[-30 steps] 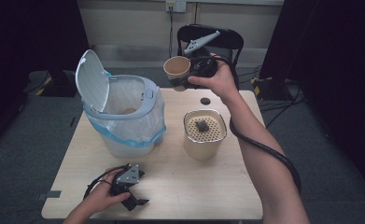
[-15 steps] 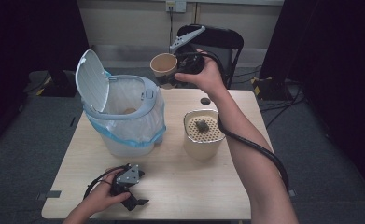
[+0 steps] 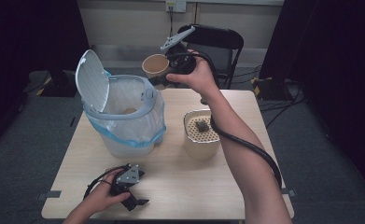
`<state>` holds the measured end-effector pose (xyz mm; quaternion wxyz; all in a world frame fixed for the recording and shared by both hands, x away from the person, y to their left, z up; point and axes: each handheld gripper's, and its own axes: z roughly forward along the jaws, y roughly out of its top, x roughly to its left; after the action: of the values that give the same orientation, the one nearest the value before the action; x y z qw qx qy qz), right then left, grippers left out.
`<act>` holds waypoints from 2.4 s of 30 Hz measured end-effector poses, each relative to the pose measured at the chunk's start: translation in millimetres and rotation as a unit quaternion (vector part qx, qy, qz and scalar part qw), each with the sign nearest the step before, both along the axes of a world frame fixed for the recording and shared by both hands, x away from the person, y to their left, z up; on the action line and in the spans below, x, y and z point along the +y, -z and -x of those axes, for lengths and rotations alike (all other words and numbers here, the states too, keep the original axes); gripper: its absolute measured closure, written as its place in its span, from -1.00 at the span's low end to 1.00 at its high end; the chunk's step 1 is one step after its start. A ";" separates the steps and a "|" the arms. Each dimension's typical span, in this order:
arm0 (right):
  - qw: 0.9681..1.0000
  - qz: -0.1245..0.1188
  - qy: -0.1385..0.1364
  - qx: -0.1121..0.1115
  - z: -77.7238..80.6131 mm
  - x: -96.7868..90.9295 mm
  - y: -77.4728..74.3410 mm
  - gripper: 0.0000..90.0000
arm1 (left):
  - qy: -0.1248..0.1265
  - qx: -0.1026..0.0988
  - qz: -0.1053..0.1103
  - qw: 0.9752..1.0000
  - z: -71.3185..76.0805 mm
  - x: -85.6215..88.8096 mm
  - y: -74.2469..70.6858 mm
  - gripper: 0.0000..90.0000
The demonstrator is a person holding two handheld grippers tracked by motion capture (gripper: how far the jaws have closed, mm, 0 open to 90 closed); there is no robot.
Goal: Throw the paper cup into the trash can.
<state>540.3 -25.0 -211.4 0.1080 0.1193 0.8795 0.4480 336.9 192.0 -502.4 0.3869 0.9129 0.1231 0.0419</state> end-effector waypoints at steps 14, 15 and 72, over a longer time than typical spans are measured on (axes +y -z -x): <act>1.000 0.000 -0.017 0.001 -0.3 25.6 0.7 -0.40 | 0.000 -0.001 0.001 1.000 0.0 0.0 0.0 -1.00; 1.000 -0.002 -0.019 0.002 -0.4 27.6 0.9 -0.40 | 0.000 0.000 0.001 1.000 0.0 0.0 0.0 -1.00; 0.995 -0.024 -0.095 0.037 17.5 85.9 8.4 -0.67 | 0.000 0.000 0.001 1.000 0.1 0.0 0.0 -1.00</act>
<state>522.9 60.9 -219.8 0.0297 0.0541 0.8791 0.4726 336.8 192.0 -502.3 0.3876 0.9126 0.1229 0.0420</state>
